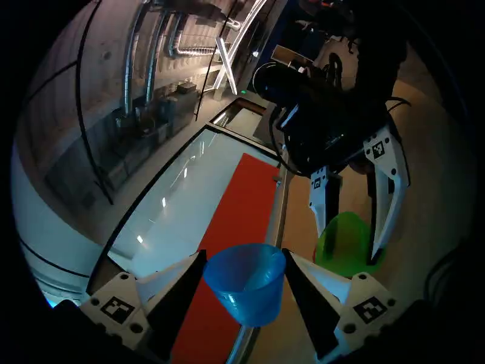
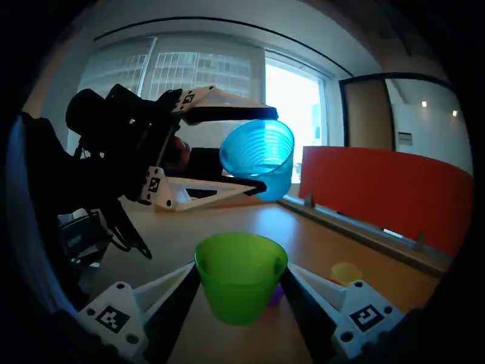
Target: Pour water
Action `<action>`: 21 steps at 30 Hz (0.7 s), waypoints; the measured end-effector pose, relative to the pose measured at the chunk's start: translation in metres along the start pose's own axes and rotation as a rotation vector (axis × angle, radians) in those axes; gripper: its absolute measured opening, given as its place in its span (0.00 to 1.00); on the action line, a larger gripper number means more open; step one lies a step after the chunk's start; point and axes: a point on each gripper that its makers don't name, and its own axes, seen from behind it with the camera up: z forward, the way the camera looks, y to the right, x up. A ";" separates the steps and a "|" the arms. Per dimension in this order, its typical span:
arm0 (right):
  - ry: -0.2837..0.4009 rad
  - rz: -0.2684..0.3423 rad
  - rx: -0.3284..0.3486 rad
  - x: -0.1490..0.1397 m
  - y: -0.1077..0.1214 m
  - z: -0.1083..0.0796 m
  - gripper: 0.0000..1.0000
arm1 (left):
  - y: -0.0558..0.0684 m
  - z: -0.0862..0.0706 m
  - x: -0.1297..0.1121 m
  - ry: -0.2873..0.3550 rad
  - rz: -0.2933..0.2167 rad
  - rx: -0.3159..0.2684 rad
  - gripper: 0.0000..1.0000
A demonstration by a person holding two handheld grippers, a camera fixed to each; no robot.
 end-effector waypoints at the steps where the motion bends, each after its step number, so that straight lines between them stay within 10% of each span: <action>1: 0.001 0.000 0.000 0.001 0.000 0.001 0.90 | 0.000 0.000 0.001 0.001 0.008 0.000 0.90; 21: 0.010 -0.002 0.000 0.006 0.002 0.003 0.90 | -0.003 0.003 0.010 0.005 0.133 0.001 0.90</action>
